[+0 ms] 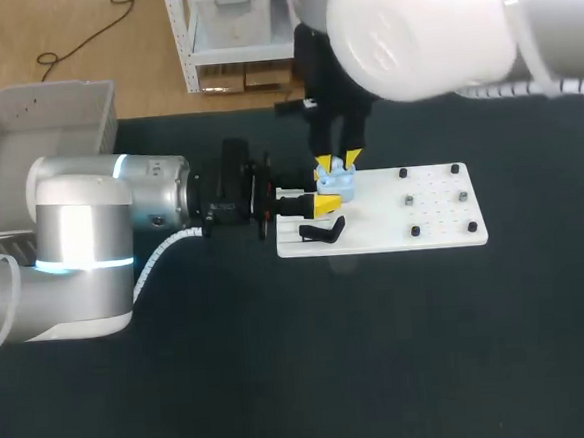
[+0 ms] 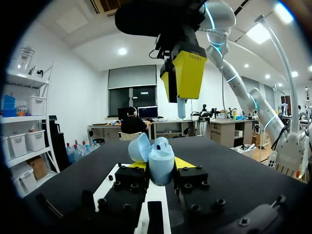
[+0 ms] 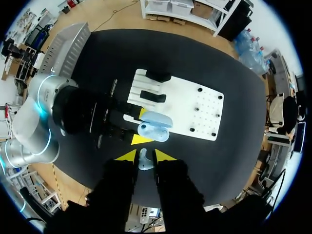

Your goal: Pick up each earbud case from the left stands, insert the matching earbuds, close the lid, and place the case in the box.

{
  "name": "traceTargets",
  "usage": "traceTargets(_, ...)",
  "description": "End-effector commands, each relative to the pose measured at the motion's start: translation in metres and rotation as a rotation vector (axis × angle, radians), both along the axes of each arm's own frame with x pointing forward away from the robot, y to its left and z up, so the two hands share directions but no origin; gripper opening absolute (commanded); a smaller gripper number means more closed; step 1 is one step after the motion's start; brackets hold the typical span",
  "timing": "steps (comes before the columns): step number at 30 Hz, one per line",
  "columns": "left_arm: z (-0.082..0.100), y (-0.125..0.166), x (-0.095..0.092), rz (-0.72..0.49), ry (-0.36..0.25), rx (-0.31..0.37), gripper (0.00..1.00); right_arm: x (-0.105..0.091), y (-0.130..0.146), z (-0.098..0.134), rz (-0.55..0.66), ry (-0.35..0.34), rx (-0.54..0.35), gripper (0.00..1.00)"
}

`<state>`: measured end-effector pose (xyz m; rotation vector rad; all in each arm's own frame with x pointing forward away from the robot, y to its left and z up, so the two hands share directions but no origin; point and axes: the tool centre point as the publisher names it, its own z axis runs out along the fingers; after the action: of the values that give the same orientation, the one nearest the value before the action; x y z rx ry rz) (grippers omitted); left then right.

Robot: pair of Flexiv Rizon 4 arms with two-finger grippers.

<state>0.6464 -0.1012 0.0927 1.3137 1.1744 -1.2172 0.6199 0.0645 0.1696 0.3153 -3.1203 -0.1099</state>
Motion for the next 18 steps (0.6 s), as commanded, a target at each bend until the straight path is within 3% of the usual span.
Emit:
traceTargets(1,0.0,0.0,-0.001,0.003,-0.001,0.001,0.0,0.002,0.0,0.001,0.001,0.012,-0.002,0.0)
traceTargets(5,0.0,0.0,-0.001,0.003,-0.001,0.001,0.0,0.002,0.001,-0.001,0.002,0.004,0.006,0.0)
traceTargets(12,0.0,0.0,-0.001,0.003,-0.001,0.001,0.0,0.003,0.006,-0.008,0.021,-0.071,0.007,0.0)
traceTargets(18,0.0,0.0,-0.001,0.003,-0.001,0.001,0.0,0.009,0.004,-0.015,0.038,-0.073,0.001,0.0)
